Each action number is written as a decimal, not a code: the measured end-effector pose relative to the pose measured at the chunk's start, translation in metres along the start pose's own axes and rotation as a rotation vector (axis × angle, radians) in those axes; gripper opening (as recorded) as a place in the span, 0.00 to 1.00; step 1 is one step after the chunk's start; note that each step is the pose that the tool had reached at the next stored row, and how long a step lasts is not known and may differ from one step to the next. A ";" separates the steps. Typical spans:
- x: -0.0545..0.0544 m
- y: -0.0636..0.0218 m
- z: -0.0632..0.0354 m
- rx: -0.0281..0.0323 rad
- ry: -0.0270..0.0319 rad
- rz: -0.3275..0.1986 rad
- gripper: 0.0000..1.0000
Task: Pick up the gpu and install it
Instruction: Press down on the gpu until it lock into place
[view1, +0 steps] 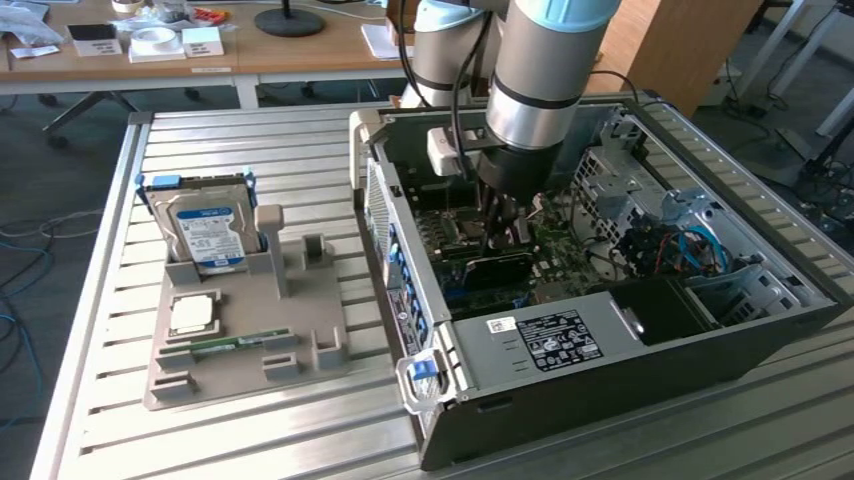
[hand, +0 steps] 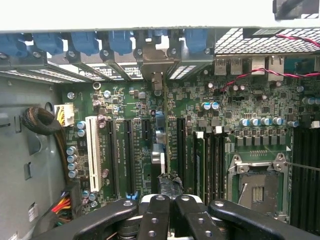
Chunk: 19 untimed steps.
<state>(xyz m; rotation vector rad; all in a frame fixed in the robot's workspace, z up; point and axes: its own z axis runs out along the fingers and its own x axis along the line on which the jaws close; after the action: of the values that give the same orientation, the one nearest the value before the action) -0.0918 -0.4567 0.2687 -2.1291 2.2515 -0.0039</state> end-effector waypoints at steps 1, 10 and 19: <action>0.000 0.0000 0.0000 0.0000 0.0001 0.000 0.11; -0.005 0.0003 0.0018 0.0001 0.0000 0.001 0.11; -0.004 0.0001 0.0018 0.0001 -0.0001 0.001 0.11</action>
<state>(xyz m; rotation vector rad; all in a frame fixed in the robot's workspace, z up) -0.0917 -0.4529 0.2670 -2.1274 2.2530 -0.0038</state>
